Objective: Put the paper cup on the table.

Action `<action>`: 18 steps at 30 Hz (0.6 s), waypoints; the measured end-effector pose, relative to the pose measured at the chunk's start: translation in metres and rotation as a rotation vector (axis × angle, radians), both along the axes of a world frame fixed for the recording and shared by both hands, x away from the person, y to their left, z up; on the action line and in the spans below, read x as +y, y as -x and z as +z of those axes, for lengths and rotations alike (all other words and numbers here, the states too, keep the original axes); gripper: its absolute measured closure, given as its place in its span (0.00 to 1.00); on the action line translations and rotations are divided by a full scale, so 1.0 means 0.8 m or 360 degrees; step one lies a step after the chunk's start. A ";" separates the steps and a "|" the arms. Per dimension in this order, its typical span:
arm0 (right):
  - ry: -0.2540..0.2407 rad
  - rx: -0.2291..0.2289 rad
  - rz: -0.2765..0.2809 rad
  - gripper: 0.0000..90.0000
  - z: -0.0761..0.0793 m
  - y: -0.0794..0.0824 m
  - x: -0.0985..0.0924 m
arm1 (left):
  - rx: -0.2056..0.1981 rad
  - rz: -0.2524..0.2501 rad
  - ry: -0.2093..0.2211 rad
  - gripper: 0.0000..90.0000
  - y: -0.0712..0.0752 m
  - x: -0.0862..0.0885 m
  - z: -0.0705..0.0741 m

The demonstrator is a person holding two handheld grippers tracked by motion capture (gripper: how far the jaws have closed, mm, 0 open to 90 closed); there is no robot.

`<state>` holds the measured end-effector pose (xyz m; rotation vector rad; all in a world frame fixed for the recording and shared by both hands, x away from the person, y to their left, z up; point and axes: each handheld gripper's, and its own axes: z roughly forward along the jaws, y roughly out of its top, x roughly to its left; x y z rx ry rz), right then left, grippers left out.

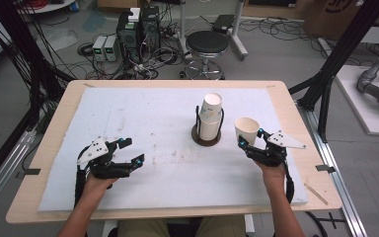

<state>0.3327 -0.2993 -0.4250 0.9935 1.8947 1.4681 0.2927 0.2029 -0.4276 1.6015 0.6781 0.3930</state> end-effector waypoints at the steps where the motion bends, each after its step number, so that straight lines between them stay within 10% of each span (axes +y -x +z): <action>1: 0.0004 0.0014 -0.0011 0.39 -0.002 -0.002 0.001 | -0.0001 -0.0002 -0.0002 0.21 0.000 0.000 0.000; 18: 0.0172 0.0298 -0.0098 0.39 -0.024 -0.015 -0.003 | 0.0017 -0.0011 -0.0009 0.22 -0.001 -0.003 -0.002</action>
